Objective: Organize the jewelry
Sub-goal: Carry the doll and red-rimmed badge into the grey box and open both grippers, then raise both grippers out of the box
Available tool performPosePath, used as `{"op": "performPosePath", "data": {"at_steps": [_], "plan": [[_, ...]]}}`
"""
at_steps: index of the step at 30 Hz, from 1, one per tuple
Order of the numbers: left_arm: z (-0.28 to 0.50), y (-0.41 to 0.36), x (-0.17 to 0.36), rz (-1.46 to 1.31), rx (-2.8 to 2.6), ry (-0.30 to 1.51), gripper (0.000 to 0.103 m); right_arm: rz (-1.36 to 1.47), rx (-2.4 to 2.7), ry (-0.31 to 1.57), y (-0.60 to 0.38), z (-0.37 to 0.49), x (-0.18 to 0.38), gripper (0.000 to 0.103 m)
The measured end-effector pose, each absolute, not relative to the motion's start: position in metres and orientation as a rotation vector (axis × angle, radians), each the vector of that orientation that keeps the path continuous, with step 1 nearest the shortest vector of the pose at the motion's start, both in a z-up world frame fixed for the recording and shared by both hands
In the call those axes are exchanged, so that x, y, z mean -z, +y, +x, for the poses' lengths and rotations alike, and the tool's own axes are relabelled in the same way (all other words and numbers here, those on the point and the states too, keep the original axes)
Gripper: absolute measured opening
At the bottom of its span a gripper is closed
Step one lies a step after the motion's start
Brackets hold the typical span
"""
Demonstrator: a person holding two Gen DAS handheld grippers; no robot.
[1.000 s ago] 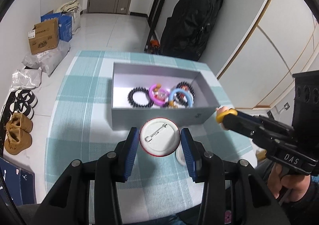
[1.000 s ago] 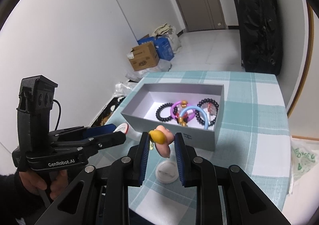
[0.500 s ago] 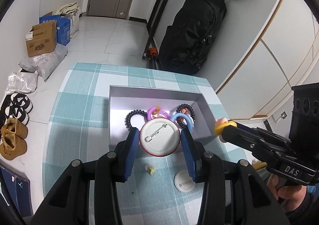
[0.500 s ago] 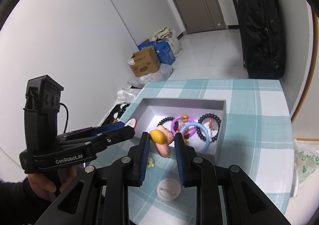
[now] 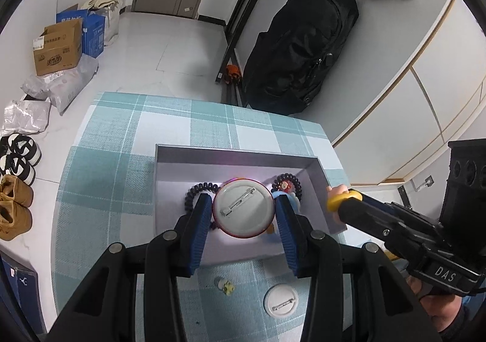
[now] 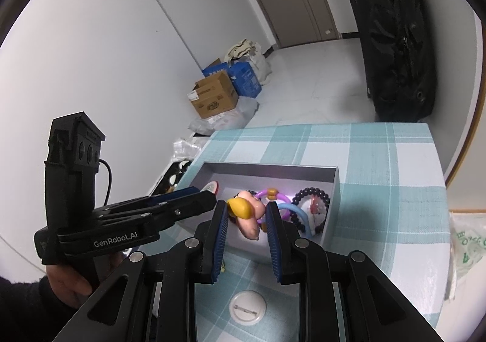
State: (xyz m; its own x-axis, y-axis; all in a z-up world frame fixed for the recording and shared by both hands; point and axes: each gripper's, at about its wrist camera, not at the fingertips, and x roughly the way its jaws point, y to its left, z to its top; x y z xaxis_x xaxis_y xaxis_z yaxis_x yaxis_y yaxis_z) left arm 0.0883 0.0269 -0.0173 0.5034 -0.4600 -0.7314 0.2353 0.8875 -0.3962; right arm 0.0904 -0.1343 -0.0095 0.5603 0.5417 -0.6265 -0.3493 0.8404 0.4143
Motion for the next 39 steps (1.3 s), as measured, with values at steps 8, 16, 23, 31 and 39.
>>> {"op": "performPosePath", "data": {"at_steps": [8, 16, 23, 31, 39], "plan": [[0.103, 0.022, 0.027, -0.257, 0.416, 0.998, 0.038, 0.281, -0.517, 0.83, -0.141, 0.105, 0.015, 0.024], [0.107, 0.019, 0.031, -0.254, 0.415, 1.022, 0.038, 0.296, -0.519, 0.843, -0.144, 0.112, 0.02, 0.024], [0.108, 0.017, 0.034, -0.254, 0.414, 1.035, 0.038, 0.306, -0.518, 0.852, -0.144, 0.113, 0.022, 0.024], [0.107, 0.016, 0.032, -0.267, 0.432, 1.025, 0.038, 0.307, -0.508, 0.864, -0.142, 0.116, 0.025, 0.024], [0.111, 0.013, 0.031, -0.307, 0.462, 1.034, 0.04, 0.299, -0.495, 0.835, -0.142, 0.111, 0.021, 0.03]]}}
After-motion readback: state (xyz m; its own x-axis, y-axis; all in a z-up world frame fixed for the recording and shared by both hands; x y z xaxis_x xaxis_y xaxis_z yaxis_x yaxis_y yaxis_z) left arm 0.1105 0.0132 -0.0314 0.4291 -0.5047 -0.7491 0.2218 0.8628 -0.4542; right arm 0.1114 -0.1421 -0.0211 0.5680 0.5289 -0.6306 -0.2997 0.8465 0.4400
